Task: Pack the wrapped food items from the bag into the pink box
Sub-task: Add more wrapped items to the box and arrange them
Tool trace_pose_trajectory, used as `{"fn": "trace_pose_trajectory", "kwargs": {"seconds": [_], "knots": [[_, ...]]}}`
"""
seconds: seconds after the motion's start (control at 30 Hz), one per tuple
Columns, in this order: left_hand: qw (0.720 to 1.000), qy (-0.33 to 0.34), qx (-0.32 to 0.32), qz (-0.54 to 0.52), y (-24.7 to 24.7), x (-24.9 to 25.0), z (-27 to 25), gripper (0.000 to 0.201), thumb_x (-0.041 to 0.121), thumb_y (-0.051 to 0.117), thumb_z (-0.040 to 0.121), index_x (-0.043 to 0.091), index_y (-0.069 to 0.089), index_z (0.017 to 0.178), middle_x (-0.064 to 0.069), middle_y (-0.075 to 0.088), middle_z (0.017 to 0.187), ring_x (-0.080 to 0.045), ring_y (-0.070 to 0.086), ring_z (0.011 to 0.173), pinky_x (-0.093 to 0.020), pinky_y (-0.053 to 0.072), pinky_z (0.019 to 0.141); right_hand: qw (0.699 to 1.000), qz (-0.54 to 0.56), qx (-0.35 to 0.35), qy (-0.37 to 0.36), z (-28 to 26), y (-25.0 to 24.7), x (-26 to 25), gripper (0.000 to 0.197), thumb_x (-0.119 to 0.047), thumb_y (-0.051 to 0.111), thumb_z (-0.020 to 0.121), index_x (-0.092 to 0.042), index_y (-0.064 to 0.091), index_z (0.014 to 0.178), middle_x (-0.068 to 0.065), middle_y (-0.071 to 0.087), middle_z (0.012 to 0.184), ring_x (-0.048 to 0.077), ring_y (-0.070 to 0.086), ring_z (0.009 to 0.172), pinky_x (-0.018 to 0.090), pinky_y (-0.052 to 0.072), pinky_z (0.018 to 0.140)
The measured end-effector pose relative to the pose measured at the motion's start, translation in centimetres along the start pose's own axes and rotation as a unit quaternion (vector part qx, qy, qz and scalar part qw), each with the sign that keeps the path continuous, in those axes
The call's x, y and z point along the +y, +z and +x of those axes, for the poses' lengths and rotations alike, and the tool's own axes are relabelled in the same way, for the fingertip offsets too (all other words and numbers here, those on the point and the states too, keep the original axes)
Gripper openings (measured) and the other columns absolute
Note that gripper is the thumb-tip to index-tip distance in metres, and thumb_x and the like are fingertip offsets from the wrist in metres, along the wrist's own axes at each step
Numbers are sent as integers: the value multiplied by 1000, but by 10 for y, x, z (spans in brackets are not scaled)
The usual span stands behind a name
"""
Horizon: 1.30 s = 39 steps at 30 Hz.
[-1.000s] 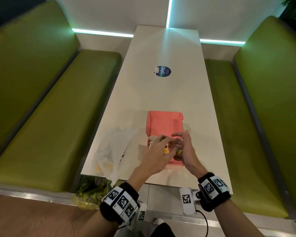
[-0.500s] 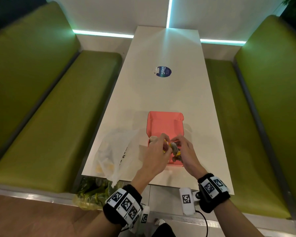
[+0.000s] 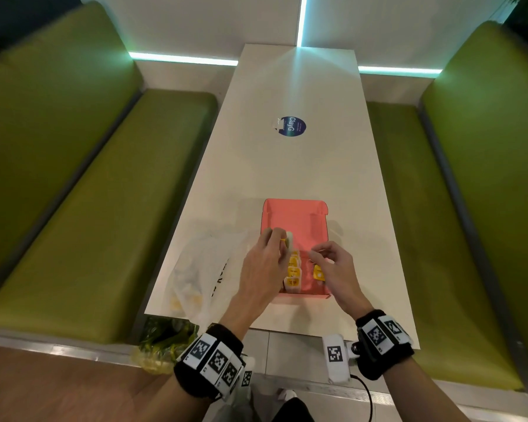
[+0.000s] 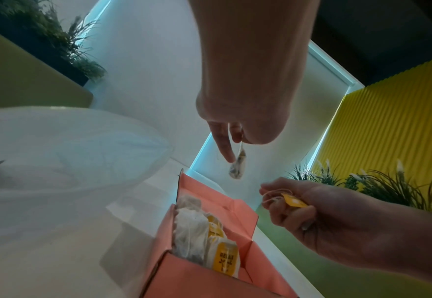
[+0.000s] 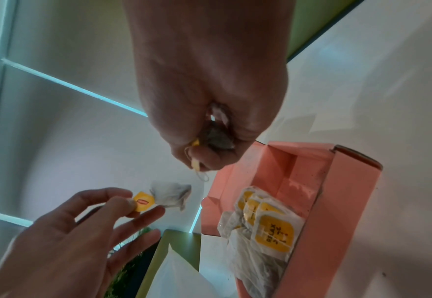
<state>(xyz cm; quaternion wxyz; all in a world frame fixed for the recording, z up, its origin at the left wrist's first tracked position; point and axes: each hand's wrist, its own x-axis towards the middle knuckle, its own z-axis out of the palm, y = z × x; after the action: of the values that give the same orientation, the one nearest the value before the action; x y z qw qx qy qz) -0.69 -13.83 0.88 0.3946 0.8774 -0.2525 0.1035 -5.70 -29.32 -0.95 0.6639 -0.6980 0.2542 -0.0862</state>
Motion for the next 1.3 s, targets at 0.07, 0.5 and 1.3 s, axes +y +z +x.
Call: {"fn": "trace_pose_trajectory", "kwargs": {"seconds": [0.07, 0.5, 1.3], "knots": [[999, 25, 10, 17, -2, -3, 0, 13, 7, 58, 96, 16, 50, 102, -3, 56, 95, -21, 53, 60, -39, 49, 50, 1000, -9, 1, -26, 3, -1, -2, 7, -12, 71, 88, -9, 67, 91, 6, 66, 86, 23, 63, 80, 31, 53, 72], [989, 40, 57, -130, -14, -5, -14, 20, 30, 52, 100, 13, 60, 106, 0, 61, 104, -9, 57, 90, -23, 50, 73, 980, -16, -132, -145, -5, 6, -33, 16, 2, 61, 93, -11, 69, 91, -21, 62, 64, 0, 46, 51, 9, 37, 53], [943, -81, -58, -318, -38, 10, -3, 37, 11, 67, 93, 24, 47, 121, 1, 63, 92, -14, 67, 79, -27, 55, 71, 985, -30, -72, -155, -15, -10, -38, 16, -7, 70, 89, -18, 71, 101, 4, 66, 84, 29, 63, 81, 45, 52, 77]]}}
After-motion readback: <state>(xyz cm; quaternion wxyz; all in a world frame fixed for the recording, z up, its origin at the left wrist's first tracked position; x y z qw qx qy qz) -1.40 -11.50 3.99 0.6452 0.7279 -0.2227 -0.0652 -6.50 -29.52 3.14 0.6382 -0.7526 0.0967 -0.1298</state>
